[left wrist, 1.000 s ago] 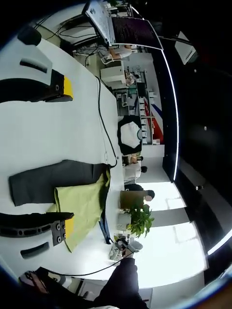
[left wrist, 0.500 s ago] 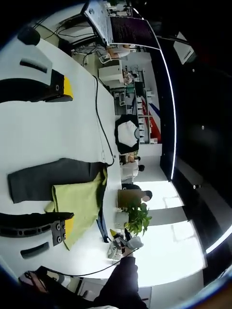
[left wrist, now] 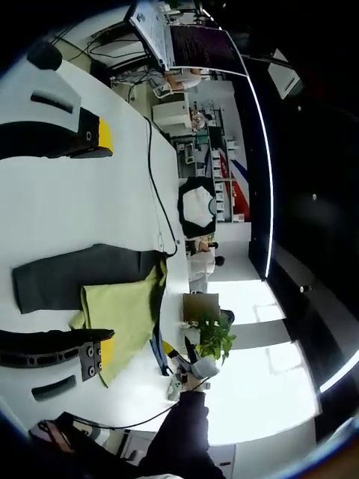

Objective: Fold the garment on the visible template until the final outline fits inside the template.

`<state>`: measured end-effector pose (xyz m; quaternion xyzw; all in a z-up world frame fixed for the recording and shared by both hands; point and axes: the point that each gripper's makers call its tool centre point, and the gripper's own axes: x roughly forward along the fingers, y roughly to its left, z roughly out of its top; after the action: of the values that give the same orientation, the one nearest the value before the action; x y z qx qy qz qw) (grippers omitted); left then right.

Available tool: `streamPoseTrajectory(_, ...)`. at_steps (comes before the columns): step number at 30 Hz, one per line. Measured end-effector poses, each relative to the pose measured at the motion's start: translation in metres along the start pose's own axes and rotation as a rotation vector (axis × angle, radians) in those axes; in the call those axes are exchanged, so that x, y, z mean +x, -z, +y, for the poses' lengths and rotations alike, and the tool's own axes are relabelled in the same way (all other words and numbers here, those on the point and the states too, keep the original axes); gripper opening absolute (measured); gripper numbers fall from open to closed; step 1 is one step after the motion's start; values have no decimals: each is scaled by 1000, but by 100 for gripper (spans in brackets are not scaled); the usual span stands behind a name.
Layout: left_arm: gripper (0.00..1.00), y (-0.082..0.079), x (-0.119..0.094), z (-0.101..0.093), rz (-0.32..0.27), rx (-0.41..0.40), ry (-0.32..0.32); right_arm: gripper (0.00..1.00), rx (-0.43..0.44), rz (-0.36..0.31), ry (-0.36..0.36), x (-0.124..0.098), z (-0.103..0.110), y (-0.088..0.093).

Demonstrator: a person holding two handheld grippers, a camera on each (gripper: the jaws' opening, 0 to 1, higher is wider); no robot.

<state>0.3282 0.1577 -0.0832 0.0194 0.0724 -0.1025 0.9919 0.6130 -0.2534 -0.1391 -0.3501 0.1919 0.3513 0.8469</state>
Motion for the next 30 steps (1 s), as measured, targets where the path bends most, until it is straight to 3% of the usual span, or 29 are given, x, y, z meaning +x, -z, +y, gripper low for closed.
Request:
streamPoseTrajectory(2, 100, 0, 0, 1, 1, 0, 0, 77, 8, -12, -12, 6, 8, -4)
streamPoseTrajectory(4, 100, 0, 0, 1, -1, -2, 1, 69, 40, -51, -70, 11, 25, -13)
streamPoseTrajectory(10, 100, 1, 1, 0, 2, -2, 3, 60, 73, -80, -98, 31, 45, -25)
streamPoseTrajectory(12, 100, 2, 1, -1, 3, 0, 4, 57, 129, -105, -105, 37, 51, -32)
streamPoseTrajectory(18, 100, 4, 3, -1, 13, -1, 2, 52, 119, -122, -151, 57, 68, -46)
streamPoseTrajectory(21, 100, 3, 3, -1, 10, 5, 2, 42, 164, -135, -156, 65, 71, -51)
streamPoseTrajectory(24, 100, 5, 3, 0, 13, 1, 2, 32, 149, -112, -161, 74, 77, -47)
streamPoseTrajectory(29, 100, 3, 4, 3, -5, -26, -5, 11, 232, -144, -197, 76, 82, -47)
streamPoseTrajectory(30, 100, 2, 4, 4, -8, -27, -6, 3, 252, -147, -145, 76, 72, -45)
